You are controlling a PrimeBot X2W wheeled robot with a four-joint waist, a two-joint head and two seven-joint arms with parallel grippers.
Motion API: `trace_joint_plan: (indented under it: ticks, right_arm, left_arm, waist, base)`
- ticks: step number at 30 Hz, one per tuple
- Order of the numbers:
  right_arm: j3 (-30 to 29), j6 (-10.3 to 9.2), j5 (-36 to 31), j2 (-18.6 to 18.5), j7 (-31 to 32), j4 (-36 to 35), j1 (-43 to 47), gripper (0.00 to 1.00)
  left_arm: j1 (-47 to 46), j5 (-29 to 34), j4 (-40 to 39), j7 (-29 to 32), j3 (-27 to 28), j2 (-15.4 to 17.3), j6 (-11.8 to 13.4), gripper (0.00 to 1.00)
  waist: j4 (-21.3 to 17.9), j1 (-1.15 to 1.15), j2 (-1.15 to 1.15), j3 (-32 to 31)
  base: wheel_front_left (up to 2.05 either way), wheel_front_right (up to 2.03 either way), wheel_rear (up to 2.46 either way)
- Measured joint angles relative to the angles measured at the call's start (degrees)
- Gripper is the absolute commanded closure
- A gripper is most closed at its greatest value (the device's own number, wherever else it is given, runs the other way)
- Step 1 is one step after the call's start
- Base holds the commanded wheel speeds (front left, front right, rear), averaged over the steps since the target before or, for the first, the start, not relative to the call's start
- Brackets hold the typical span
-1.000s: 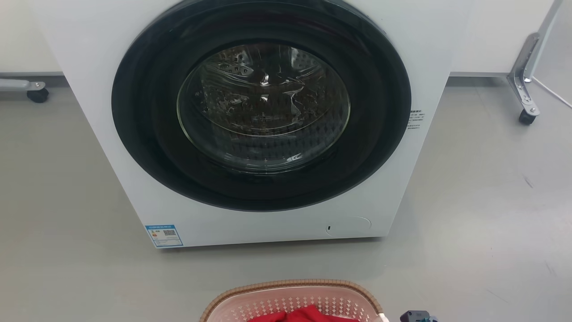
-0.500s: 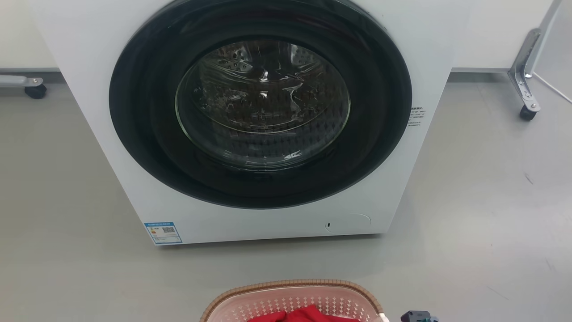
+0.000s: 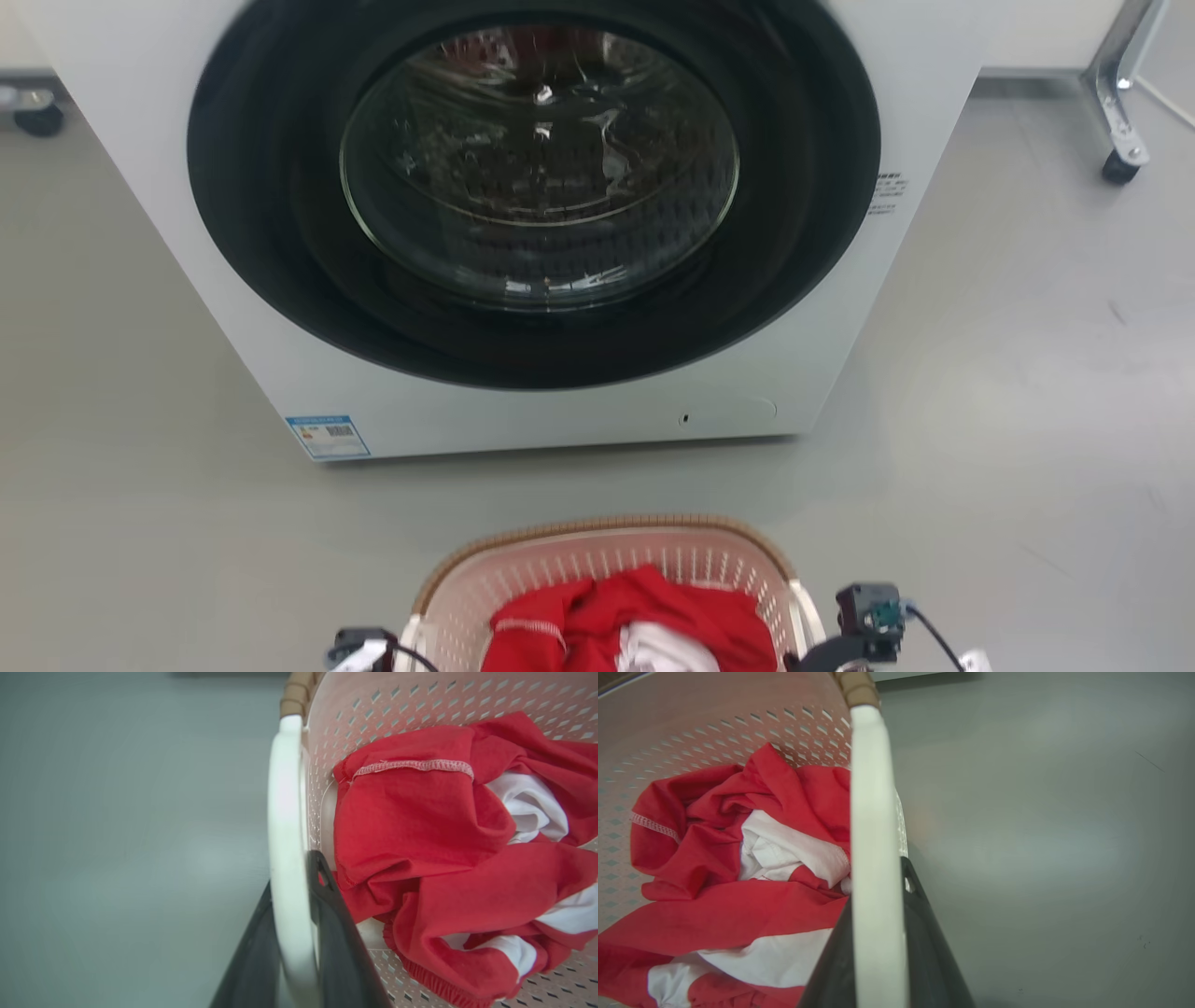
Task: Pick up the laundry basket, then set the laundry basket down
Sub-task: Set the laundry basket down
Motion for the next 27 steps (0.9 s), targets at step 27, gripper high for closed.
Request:
trace_joint_plan:
  ticks: [27]
  right_arm:
    - [-0.98,0.00,-2.15,-0.51,-5.72,1.70,-21.43,1.00]
  left_arm:
    - [-18.92,0.56,-3.33,-3.59,1.81,1.44,2.36,1.00]
  waist:
    - [1.88,0.01,0.01,21.62]
  base:
    - [0.00,0.00,0.00]
